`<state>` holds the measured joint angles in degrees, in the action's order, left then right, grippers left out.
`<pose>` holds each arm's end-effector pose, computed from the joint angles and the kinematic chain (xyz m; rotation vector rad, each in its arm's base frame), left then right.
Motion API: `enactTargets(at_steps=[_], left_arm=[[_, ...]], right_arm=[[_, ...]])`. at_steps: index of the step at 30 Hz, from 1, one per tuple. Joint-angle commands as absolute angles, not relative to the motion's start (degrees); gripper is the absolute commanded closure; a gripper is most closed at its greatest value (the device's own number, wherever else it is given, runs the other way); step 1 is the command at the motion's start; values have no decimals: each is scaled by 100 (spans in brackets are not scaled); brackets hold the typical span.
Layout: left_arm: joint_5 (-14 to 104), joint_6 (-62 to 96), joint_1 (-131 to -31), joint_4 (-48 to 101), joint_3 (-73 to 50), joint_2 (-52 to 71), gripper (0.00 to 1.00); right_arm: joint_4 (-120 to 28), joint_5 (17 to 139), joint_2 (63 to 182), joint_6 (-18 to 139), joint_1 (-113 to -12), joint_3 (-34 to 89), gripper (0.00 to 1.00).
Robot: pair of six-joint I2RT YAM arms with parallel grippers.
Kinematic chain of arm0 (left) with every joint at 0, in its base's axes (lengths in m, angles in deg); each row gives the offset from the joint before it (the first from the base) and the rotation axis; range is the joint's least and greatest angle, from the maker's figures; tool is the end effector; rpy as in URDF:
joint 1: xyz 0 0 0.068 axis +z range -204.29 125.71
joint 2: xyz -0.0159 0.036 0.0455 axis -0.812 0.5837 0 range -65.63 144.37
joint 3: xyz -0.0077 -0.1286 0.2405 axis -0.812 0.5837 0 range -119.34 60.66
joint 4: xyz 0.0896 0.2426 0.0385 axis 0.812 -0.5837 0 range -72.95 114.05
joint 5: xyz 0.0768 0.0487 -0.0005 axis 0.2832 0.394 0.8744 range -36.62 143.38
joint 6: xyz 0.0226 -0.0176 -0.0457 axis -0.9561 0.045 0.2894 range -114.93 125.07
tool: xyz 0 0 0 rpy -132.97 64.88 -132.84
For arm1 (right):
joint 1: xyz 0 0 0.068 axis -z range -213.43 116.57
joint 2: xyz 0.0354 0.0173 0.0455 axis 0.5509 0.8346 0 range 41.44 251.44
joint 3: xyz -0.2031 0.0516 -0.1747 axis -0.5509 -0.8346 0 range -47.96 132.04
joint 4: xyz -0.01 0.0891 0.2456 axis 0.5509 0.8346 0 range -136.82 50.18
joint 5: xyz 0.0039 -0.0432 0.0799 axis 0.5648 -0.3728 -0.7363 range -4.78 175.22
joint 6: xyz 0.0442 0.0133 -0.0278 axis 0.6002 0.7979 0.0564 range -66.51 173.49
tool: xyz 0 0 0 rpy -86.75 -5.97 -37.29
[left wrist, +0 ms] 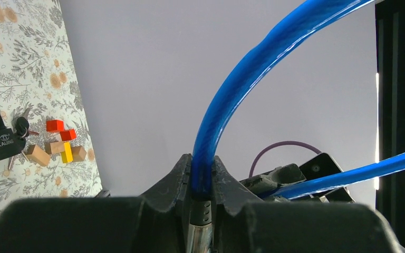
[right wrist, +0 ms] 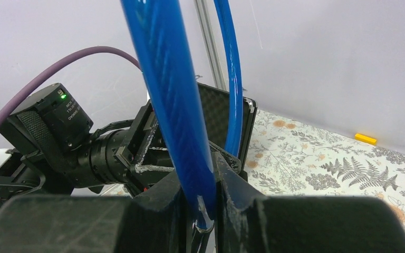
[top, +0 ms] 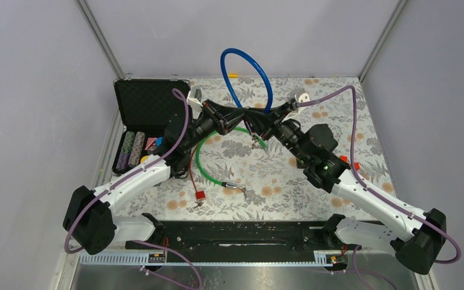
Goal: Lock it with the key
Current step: Lock the lock.
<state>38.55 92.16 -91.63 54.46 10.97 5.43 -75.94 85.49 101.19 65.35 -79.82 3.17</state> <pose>0.2261 -0.1840 0.3468 -0.4879 1.6789 -1.8963 0.1662 0.1743 0.4026 -0.3701 1.2051 0.8819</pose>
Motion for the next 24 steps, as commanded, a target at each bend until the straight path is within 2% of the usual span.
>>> enactTargets(at_steps=[1,6,11,18,24], left_arm=[[3482,9728,-9319,6637,912,414,100],[3579,9746,-9318,6864,1056,355,100],[3849,9943,-9314,7670,1534,327,100],[3821,9983,-9307,7813,1662,438,100],[3865,9866,-9314,7608,1662,374,100]], right_arm=[[-7298,8282,10408,6507,-8124,298,100],[-6971,8482,10289,6641,-8123,426,99],[-6428,8724,10053,6748,-8124,841,84],[-5909,8650,9973,6987,-8124,1339,77],[-5527,8317,9918,7164,-8124,1653,51]])
